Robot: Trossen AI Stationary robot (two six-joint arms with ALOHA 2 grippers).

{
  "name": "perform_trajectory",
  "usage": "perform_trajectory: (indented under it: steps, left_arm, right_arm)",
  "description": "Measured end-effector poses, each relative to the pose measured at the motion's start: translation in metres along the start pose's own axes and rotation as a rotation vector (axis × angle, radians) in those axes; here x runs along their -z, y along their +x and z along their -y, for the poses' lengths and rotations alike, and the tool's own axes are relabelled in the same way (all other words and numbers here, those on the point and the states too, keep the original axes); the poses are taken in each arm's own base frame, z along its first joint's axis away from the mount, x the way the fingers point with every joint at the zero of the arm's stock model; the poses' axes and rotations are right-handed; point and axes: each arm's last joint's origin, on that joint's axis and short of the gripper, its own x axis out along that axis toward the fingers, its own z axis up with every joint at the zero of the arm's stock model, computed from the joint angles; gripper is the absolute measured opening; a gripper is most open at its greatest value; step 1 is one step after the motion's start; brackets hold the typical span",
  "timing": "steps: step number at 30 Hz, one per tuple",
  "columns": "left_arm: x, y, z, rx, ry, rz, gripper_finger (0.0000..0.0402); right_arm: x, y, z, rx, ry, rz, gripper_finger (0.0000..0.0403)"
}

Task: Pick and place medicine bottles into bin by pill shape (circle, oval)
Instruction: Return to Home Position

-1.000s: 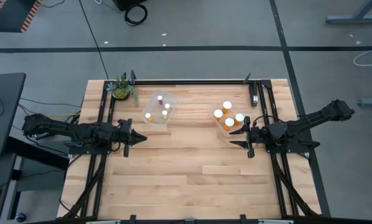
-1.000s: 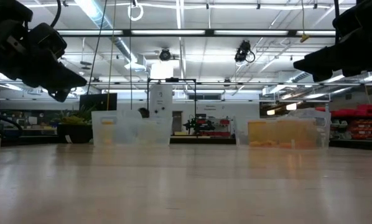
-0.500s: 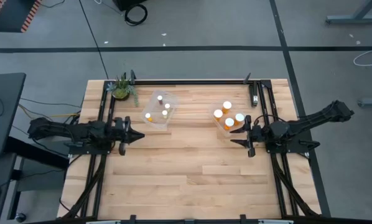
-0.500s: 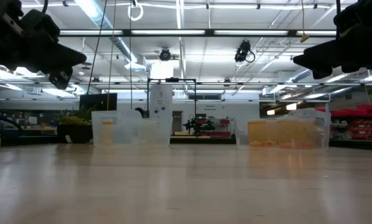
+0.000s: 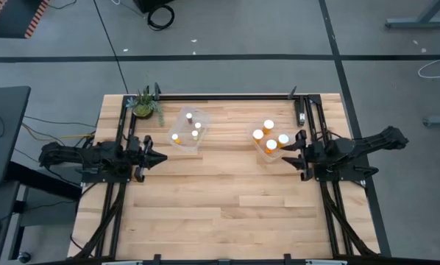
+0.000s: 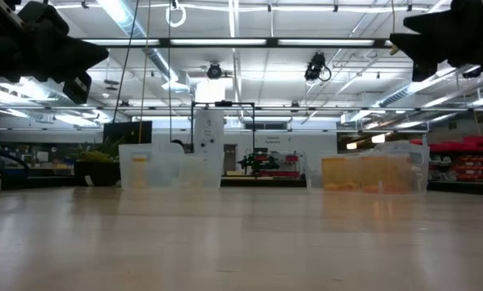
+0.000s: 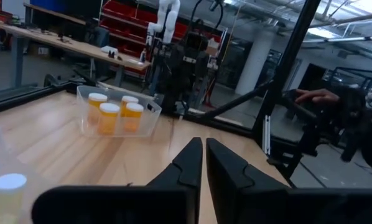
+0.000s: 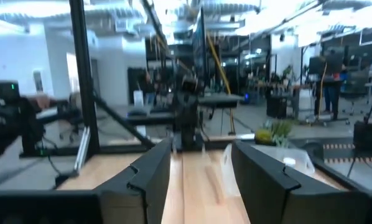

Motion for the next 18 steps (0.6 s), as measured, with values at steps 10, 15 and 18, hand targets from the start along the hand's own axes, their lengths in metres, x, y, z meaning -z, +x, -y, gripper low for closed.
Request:
perform_trajectory:
  steps: [10, 15, 18]
  left_arm:
    - [0.001, 0.000, 0.000, -0.003, 0.002, -0.010, 0.0020]
    - [0.001, 0.000, 0.000, -0.003, 0.001, -0.010, 0.0029]
    - [0.001, 0.000, 0.000, -0.003, 0.002, -0.010, 0.0032]
  right_arm:
    - [-0.011, -0.008, 0.007, 0.044, 0.022, 0.111, 0.0178]
    - [0.002, -0.007, 0.011, 0.085, -0.024, -0.018, 0.0178]
    - [0.014, -0.008, 0.013, 0.106, -0.057, -0.135, 0.0178]
